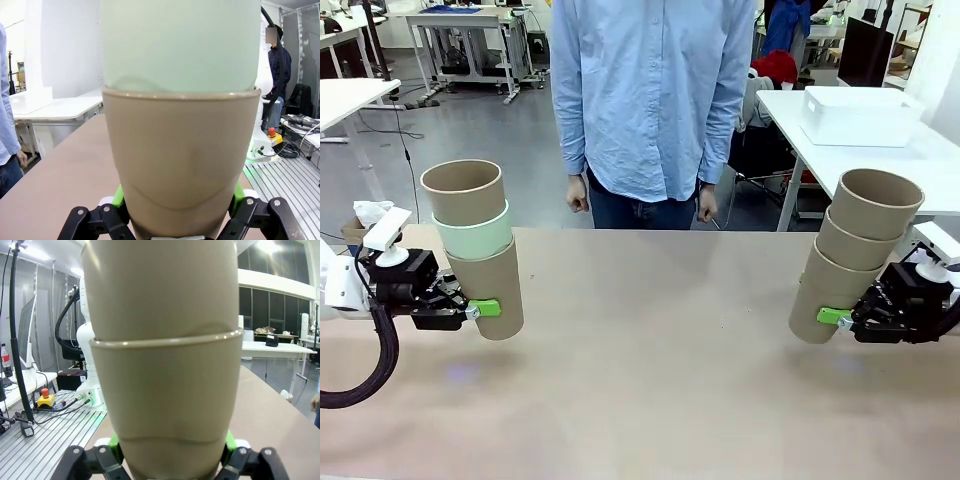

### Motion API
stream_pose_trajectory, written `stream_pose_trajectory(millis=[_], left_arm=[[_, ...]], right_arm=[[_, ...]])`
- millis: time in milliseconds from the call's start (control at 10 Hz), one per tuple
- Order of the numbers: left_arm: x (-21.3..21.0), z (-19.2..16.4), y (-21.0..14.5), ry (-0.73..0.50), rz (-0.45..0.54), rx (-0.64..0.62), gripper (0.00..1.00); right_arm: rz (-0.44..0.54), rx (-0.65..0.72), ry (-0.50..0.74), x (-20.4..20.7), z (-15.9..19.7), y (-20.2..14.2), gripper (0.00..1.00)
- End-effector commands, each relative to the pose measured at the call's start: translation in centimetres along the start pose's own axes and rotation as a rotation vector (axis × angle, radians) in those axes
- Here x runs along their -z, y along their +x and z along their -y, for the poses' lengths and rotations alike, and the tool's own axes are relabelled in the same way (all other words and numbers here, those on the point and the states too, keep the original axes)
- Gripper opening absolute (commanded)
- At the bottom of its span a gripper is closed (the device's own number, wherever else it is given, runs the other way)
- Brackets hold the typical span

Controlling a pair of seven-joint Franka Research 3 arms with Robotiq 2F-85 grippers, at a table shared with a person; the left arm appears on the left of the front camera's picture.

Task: Stack the cups and store them in the basket.
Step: Place the stack of Reusable plastic cups into the Pantry Basket.

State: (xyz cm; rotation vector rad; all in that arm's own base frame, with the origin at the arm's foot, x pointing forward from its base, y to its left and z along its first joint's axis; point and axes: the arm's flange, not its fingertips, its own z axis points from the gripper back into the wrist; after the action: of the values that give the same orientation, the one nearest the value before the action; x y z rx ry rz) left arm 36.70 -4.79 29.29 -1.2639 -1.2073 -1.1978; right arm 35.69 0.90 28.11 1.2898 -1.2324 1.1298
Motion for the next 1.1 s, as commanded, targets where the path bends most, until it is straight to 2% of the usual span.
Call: stream_pose_trajectory(millis=[0, 1000], left_arm=[[0.12, 0.01, 0.45, -0.004, 0.003, 0.004, 0.86], [0.12, 0.01, 0.45, -0.004, 0.003, 0.004, 0.86]], right_arm=[[0.012, -0.012, -0.012, 0.0, 0.16, 0.37, 0.84], [0.012, -0.012, -0.012, 0.0, 0.16, 0.37, 0.84]])
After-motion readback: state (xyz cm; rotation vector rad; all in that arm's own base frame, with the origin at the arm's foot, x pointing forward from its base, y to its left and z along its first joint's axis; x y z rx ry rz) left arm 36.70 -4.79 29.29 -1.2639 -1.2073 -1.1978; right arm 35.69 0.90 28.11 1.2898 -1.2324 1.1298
